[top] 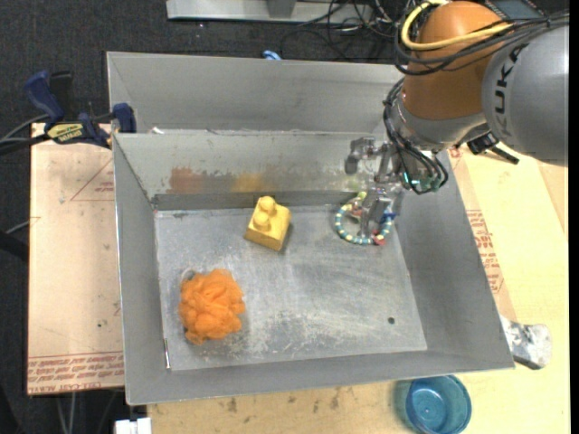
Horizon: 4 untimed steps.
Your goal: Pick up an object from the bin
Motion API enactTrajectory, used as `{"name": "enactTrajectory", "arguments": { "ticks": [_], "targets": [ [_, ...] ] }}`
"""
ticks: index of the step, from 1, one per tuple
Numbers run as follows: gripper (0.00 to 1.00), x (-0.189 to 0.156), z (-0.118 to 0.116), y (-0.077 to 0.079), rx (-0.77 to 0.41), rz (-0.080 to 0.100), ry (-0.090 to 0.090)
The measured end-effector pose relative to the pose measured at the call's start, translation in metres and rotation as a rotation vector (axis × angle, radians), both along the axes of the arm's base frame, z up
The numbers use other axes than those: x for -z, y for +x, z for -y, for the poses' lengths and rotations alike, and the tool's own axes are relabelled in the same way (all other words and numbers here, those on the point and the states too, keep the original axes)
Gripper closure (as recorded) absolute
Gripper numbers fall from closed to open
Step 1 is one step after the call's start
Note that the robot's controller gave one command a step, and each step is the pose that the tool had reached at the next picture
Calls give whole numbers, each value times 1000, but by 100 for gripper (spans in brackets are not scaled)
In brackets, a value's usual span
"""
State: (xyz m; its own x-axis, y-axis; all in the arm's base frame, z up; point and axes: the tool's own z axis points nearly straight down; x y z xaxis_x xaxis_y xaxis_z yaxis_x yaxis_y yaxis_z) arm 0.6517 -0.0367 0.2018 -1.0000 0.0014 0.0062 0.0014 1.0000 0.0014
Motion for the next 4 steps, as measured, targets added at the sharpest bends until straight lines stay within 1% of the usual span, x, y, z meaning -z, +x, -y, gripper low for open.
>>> {"name": "enactTrajectory", "arguments": {
  "ticks": [1, 2, 3, 4],
  "targets": [
    [0, -5, 0, 2, -1, 8, -1],
    [0, 44, 14, 4, -45, 16, -1],
    [0, 111, 31, -9, -11, 10, 0],
    [100, 126, 81, -13, 36, 10, -1]
  ]
}}
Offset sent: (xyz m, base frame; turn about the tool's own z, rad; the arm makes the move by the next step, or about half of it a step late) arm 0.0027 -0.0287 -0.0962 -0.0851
